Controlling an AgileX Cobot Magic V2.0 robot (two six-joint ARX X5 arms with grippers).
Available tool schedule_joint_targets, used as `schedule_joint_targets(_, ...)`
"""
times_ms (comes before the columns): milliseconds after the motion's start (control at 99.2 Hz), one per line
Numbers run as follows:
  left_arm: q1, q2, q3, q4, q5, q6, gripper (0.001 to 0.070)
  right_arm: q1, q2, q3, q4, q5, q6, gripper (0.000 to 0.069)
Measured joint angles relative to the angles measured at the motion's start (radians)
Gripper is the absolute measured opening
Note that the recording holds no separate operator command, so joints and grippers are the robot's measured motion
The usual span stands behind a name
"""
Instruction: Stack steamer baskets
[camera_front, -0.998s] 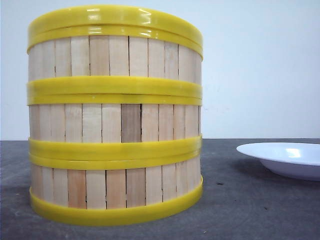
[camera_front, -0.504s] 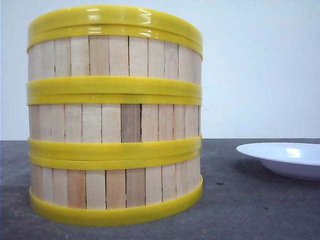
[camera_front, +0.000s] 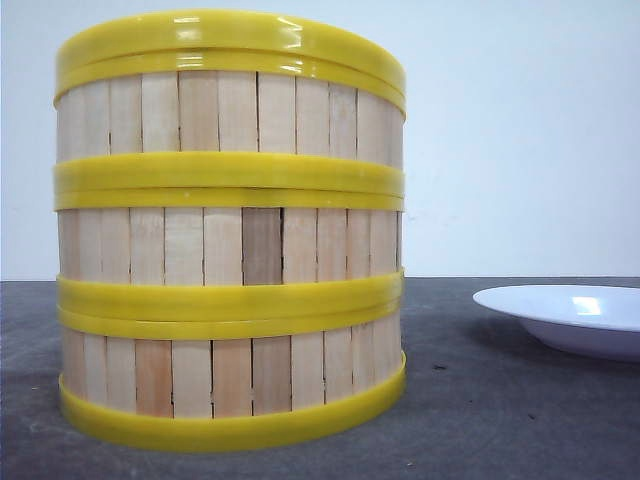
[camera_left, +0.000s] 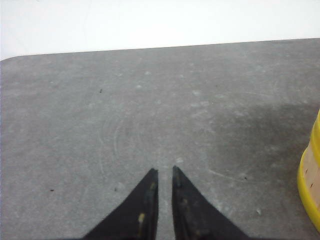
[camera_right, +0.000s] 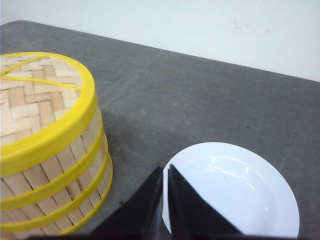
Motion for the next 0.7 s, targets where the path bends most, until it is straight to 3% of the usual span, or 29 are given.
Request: schedule_joint_targets(696,0.0,0.0,0.0,0.0,0.0,0.0,0.0023,0.001,0.0,0.0,0.011,0.048,-0.001,0.001)
